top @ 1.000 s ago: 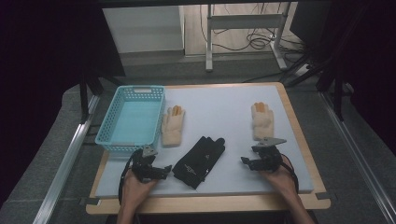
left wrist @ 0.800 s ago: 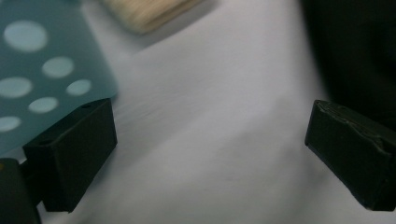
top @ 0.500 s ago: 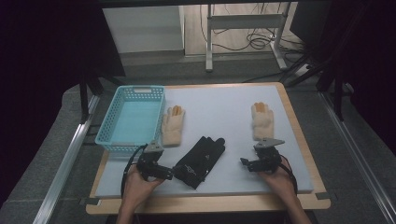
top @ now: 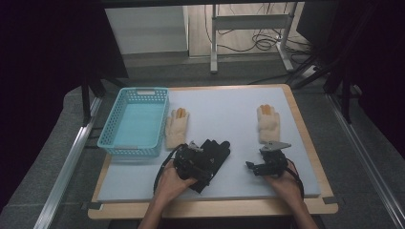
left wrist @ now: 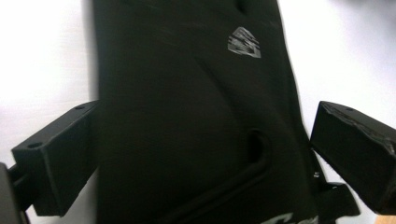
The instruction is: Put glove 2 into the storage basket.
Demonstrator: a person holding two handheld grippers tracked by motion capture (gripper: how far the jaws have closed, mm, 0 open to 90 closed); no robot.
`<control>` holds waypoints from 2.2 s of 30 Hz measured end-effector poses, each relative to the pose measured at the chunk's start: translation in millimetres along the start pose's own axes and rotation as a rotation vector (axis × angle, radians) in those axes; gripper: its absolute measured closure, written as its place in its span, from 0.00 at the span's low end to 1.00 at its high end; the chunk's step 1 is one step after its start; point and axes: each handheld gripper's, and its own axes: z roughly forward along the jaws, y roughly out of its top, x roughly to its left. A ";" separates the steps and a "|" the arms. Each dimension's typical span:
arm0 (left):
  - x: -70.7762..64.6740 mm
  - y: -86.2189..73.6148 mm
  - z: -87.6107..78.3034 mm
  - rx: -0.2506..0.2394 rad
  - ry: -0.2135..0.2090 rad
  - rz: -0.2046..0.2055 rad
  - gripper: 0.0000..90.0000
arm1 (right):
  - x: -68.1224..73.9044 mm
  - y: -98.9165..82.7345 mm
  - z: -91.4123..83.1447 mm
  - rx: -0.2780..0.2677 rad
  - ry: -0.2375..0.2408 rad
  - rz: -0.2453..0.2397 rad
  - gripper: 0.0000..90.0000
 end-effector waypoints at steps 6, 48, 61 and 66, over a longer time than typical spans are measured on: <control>-15.9 -0.7 6.5 0.036 0.107 0.051 0.00 | 0.0 0.0 0.1 -0.001 -0.001 -0.002 0.22; 15.3 52.7 -70.6 -0.058 0.171 -0.017 0.75 | 0.2 -0.2 -0.1 0.001 -0.002 -0.002 0.22; 92.3 59.3 -142.7 -0.086 0.362 -0.155 0.74 | 0.2 -0.2 -0.1 -0.001 -0.002 -0.002 0.22; 138.6 42.4 -164.7 -0.068 0.428 -0.254 0.73 | 0.1 -0.2 -0.1 -0.001 -0.003 -0.003 0.22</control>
